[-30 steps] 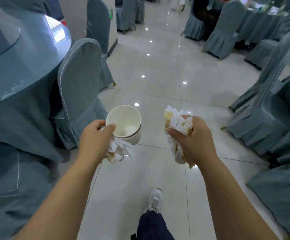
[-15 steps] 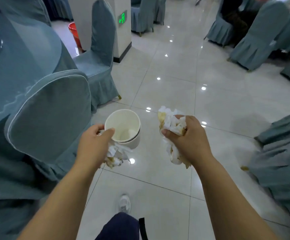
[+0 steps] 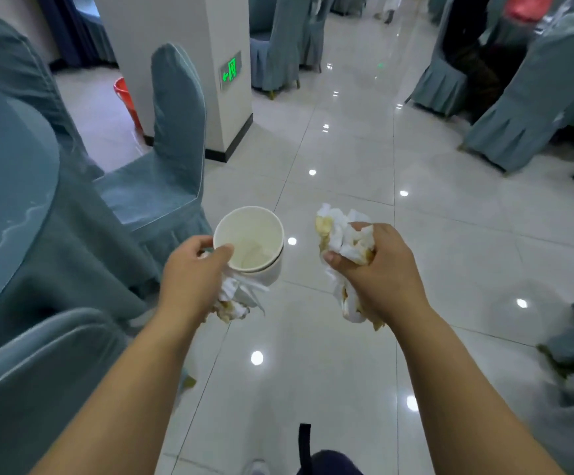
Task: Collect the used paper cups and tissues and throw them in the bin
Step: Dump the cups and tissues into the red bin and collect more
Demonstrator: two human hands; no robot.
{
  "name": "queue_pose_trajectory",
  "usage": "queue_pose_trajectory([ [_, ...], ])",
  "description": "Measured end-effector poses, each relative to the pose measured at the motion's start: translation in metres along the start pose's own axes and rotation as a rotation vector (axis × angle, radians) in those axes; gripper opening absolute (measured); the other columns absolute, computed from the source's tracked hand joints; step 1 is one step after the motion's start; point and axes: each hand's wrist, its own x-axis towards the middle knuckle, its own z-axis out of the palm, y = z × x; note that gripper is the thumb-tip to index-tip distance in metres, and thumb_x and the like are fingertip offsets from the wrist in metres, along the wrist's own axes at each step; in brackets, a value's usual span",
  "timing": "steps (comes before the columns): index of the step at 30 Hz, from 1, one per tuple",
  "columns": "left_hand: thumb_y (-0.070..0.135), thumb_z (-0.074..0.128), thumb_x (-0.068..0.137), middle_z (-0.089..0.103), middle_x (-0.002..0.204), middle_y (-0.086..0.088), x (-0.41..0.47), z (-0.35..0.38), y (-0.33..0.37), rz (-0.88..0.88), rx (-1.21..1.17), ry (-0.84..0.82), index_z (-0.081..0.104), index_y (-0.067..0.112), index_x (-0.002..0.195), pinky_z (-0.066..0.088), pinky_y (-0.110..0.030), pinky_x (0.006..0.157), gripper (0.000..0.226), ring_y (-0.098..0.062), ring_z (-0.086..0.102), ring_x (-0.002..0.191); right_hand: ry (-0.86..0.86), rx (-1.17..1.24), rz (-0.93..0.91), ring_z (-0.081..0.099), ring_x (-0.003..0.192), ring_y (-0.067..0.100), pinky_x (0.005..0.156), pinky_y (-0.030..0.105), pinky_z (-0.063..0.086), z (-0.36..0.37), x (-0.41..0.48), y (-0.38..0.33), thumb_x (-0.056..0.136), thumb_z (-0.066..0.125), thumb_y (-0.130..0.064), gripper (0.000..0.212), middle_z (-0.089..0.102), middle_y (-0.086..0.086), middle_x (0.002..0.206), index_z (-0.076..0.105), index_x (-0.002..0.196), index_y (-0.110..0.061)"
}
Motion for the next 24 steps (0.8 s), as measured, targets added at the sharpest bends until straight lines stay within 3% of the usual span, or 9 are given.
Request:
queue_pose_trajectory([
  [8, 0.022, 0.06, 0.089, 0.066, 0.097, -0.001, 0.166, 0.111, 0.04, -0.02, -0.016, 0.021, 0.064, 0.017, 0.107, 0.044, -0.025, 0.057, 0.019, -0.014, 0.062, 0.079, 0.011, 0.011, 0.043, 0.054, 0.099, 0.012, 0.081, 0.024, 0.041, -0.001, 0.204, 0.05, 0.08, 0.073, -0.037, 0.042, 0.052, -0.009, 0.117, 0.055, 0.116, -0.026],
  [14, 0.022, 0.059, 0.09, 0.066, 0.097, -0.002, 0.284, 0.192, 0.095, -0.071, -0.045, 0.049, 0.061, 0.018, 0.107, 0.044, -0.024, 0.055, 0.018, -0.015, 0.063, 0.076, -0.081, -0.025, -0.023, 0.058, 0.096, 0.012, 0.077, 0.025, 0.042, -0.016, 0.378, 0.065, 0.078, 0.072, -0.041, 0.031, 0.056, -0.009, 0.112, 0.058, 0.104, -0.03],
  [17, 0.022, 0.061, 0.089, 0.065, 0.1, -0.003, 0.336, 0.214, 0.117, -0.089, -0.064, 0.109, 0.062, 0.016, 0.11, 0.043, -0.024, 0.055, 0.021, -0.014, 0.062, 0.077, -0.101, -0.037, -0.059, 0.059, 0.096, 0.011, 0.074, 0.022, 0.042, -0.015, 0.452, 0.061, 0.078, 0.072, -0.043, 0.04, 0.057, -0.007, 0.114, 0.06, 0.114, -0.028],
  [24, 0.024, 0.059, 0.091, 0.064, 0.091, 0.004, 0.464, 0.237, 0.144, -0.144, -0.073, 0.218, 0.063, 0.018, 0.108, 0.04, -0.025, 0.052, 0.019, -0.012, 0.058, 0.071, -0.216, -0.054, -0.152, 0.06, 0.084, 0.01, 0.064, 0.021, 0.04, 0.033, 0.612, 0.044, 0.074, 0.067, -0.051, 0.037, 0.061, -0.003, 0.103, 0.063, 0.1, -0.026],
])
